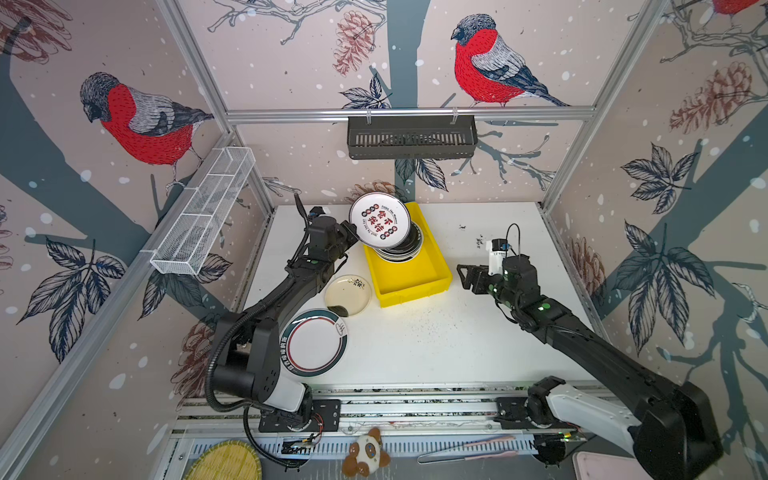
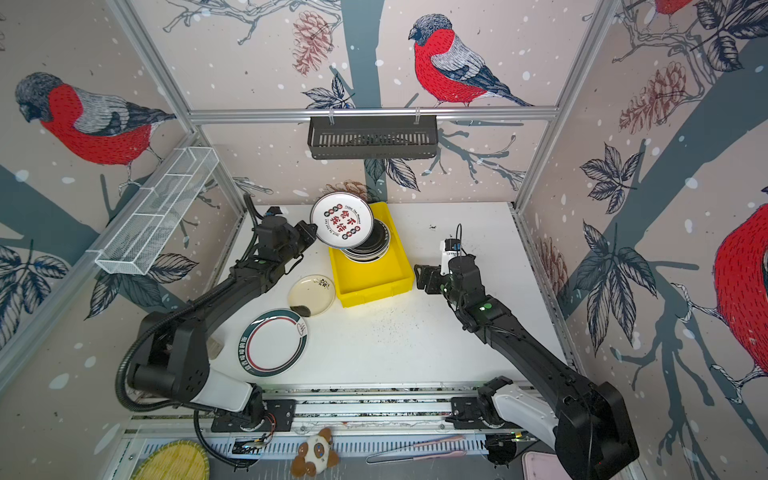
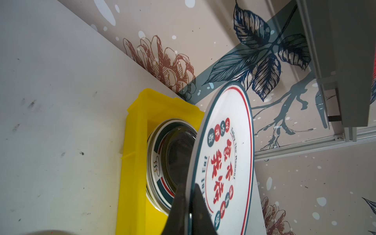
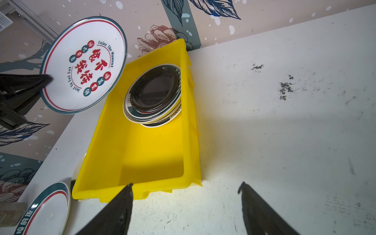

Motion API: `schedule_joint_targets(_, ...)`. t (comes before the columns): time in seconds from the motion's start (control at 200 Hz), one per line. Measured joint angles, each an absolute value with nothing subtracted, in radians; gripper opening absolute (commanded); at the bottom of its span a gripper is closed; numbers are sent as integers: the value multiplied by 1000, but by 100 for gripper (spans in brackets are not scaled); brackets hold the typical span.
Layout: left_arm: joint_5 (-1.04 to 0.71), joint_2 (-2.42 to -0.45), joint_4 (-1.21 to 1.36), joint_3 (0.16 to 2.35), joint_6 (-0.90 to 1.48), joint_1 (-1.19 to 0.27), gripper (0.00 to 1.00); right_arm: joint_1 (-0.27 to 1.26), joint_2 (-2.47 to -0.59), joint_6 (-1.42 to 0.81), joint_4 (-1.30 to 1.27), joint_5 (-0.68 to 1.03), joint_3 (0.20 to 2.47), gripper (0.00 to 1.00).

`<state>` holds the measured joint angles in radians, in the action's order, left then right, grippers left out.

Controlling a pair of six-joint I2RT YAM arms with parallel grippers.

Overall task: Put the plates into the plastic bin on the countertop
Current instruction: 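Lift the 'Enjoy The Moment' plate with the left gripper and lower it into the bin, then release the plate onto the stack and withdraw the left gripper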

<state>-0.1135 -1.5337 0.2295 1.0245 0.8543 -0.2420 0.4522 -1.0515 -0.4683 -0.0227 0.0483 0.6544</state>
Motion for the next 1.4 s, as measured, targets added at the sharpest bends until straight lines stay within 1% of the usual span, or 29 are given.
schedule_joint_targets(0.265, -111, -1675, 132, 1158, 793, -286, 0, 442, -1040, -472, 16, 33, 656, 86)
schedule_joint_targets(0.591, -72, -1794, 64, 1237, 735, -298, 0, 429, -1011, -483, 25, 10, 655, 92)
schedule_joint_targets(1.102, -89, -1916, 68, 1325, 736, -299, 0, 407, -947, -498, 15, -2, 614, 94)
schedule_joint_targets(1.177, -98, -1924, 70, 1330, 736, -299, 14, 404, -947, -498, 13, -2, 613, 94)
schedule_joint_targets(1.252, -94, -1924, 67, 1329, 722, -300, 32, 402, -947, -498, 13, -2, 613, 94)
schedule_joint_targets(1.403, -74, -1895, 58, 1309, 717, -301, 43, 398, -948, -498, 13, -2, 613, 95)
